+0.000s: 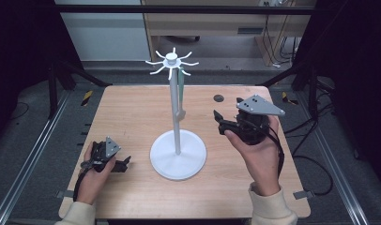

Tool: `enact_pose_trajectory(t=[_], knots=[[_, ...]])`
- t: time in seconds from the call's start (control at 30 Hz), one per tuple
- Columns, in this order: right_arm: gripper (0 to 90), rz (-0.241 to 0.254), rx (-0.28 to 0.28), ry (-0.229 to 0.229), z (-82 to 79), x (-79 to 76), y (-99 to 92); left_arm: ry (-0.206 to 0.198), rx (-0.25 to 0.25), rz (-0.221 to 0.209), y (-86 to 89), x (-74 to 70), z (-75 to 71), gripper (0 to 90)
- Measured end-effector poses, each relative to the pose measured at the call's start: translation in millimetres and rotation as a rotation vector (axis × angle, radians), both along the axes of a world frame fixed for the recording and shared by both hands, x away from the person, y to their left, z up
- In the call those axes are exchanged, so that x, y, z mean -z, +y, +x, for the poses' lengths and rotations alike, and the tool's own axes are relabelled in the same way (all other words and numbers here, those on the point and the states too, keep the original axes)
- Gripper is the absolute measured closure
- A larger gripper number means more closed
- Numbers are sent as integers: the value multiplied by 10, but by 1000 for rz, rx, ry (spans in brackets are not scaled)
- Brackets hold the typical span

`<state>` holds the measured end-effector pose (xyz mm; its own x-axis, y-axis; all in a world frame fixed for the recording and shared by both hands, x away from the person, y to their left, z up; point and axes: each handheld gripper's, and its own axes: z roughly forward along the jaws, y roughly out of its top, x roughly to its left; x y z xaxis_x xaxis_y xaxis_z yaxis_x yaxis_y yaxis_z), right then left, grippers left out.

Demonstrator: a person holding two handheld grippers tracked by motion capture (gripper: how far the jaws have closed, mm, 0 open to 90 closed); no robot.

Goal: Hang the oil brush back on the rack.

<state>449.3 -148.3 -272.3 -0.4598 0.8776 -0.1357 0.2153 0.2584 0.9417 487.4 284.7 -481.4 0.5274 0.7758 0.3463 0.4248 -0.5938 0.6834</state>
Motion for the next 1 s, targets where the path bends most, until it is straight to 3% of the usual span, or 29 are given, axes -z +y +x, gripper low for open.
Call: enact_pose_trajectory(t=[0.4, 0.83, 1.0], knots=[[104, -41, 48, 27, 107, 139, -141, 3, 1, 2, -6, 1, 1, 33], [101, -55, 59, 116, 353, 637, -340, 2, 0, 0, -5, -1, 1, 33], [124, -49, 56, 175, 461, 908, -412, 2, -1, -2, -5, -1, 2, 32]])
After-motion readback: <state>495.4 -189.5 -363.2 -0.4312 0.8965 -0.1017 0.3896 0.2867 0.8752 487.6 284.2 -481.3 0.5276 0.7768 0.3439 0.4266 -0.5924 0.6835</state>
